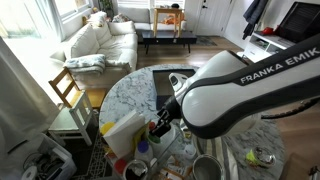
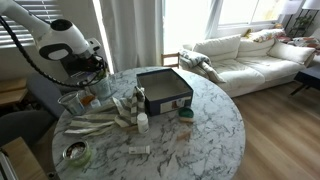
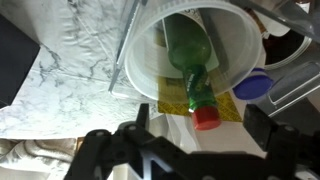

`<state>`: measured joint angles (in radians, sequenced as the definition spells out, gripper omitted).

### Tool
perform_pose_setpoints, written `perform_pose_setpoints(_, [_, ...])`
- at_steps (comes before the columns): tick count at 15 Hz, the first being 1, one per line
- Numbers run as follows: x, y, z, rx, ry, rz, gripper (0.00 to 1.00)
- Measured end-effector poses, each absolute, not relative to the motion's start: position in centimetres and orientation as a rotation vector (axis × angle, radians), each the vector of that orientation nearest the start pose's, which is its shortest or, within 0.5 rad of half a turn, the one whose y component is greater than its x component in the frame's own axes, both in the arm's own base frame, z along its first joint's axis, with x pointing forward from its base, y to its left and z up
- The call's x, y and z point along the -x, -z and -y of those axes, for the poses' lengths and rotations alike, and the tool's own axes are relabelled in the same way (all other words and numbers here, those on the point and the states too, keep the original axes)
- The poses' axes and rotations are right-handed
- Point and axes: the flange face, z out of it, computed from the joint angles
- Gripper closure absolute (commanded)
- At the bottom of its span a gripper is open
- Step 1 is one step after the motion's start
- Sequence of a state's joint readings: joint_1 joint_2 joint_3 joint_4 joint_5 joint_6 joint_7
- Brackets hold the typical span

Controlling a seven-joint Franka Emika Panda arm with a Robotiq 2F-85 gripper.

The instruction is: Remove the sauce bottle from the cup, put the silver cup inside then move it the right

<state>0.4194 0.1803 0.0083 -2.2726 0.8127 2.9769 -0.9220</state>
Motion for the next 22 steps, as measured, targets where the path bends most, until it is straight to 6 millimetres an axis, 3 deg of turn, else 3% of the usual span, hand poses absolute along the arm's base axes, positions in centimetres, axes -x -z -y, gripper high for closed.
perform_pose_setpoints(4, [-53.0,-31.4,-18.6,2.723,0.778,0.787,0.61])
perform_pose_setpoints(6, [-53.0,-31.1,-18.6,2.727,0.77,0.78,0.56])
perform_pose_setpoints(7, [-53.1,-31.0,-18.6,2.728,0.768,0.776,0.38])
perform_pose_setpoints(8, [-53.1,-30.9,-18.6,2.729,0.766,0.771,0.35])
perform_pose_setpoints(9, [-53.1,-30.9,-18.6,2.73,0.765,0.767,0.39])
perform_pose_setpoints(11, [-53.1,-30.9,-18.6,2.731,0.764,0.761,0.59])
perform_pose_setpoints(12, [-53.1,-30.9,-18.6,2.731,0.764,0.76,0.61])
perform_pose_setpoints(14, [-53.1,-30.9,-18.6,2.731,0.764,0.757,0.27])
perform_pose_setpoints(15, [-53.2,-30.9,-18.6,2.732,0.763,0.755,0.26])
perform_pose_setpoints(17, [-53.1,-30.7,-18.7,2.732,0.758,0.733,0.12])
perform_pose_setpoints(18, [-53.0,-30.6,-18.8,2.73,0.754,0.717,0.1])
perform_pose_setpoints(19, [-53.0,-30.5,-19.0,2.728,0.751,0.701,0.13])
perform_pose_setpoints(21, [-52.9,-30.3,-19.4,2.723,0.753,0.663,0.38])
perform_pose_setpoints(22, [-52.9,-30.3,-19.5,2.721,0.757,0.642,0.41])
